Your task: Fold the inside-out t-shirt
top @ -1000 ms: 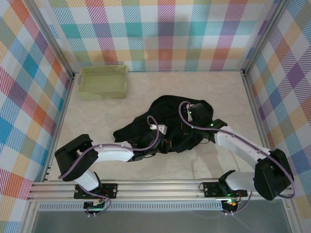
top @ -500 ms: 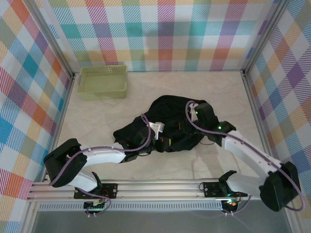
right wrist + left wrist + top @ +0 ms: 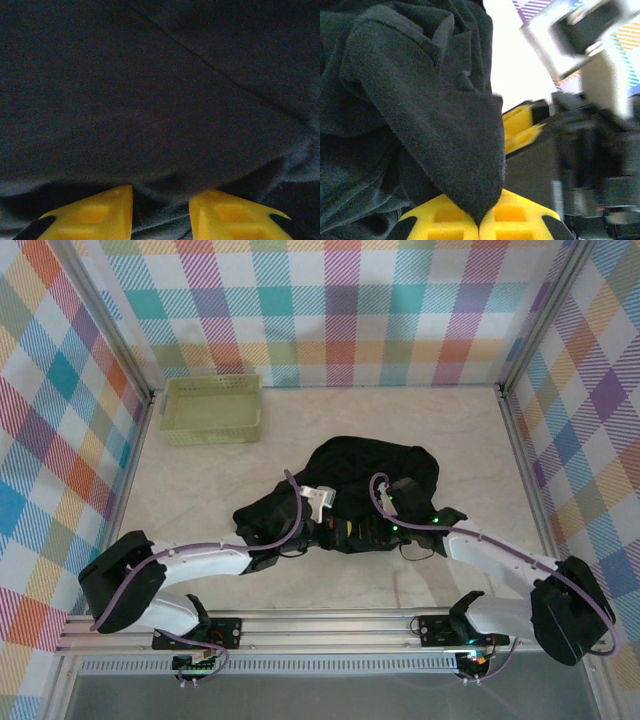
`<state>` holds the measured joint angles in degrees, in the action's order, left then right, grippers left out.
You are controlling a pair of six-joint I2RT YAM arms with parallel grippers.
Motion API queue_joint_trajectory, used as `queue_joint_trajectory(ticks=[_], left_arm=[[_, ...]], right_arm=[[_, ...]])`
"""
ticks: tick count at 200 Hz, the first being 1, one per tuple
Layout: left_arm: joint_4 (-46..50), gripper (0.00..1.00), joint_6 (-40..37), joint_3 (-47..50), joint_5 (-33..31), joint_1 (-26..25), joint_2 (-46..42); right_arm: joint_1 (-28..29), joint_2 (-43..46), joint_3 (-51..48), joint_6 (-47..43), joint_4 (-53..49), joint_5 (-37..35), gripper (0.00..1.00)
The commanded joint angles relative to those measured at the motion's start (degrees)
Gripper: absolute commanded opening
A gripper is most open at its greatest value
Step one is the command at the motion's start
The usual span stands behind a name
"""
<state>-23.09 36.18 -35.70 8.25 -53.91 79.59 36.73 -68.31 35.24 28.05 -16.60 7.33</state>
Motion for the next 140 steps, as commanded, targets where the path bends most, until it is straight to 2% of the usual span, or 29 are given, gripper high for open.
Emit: queue_joint_trajectory(ticks=[1, 29, 59, 96, 113, 140], left_arm=[[-3.06, 0.0, -0.26, -0.77, 1.61, 1.17, -2.1], [-4.52, 0.0, 0.11, -0.9, 3.43, 1.68, -0.91], [-6.67, 0.0, 0.95, -0.31, 5.38, 2.06, 0.11], [-6.79, 0.0, 0.29, 0.43, 6.24, 2.32, 0.51], [-6.79, 0.0, -0.21, 0.97, 6.16, 2.3, 0.56], [-6.74, 0.0, -0.69, 1.76, 6.46, 2.27, 0.48]], right_arm=[[0.12, -0.74, -3.62, 4.79, 2.96, -3.16, 0.32], [0.1, -0.5, -5.32, 6.58, 4.16, -3.93, 0.31], [0.01, 6.15, -4.99, 4.43, 1.92, -3.46, 0.38], [-0.17, 13.72, -3.13, 1.87, 2.37, 5.67, 0.42], [-0.17, 12.85, -2.51, 2.97, 4.28, 9.69, 0.41], [-0.42, 10.22, -3.28, 5.54, 9.32, 12.37, 0.38]])
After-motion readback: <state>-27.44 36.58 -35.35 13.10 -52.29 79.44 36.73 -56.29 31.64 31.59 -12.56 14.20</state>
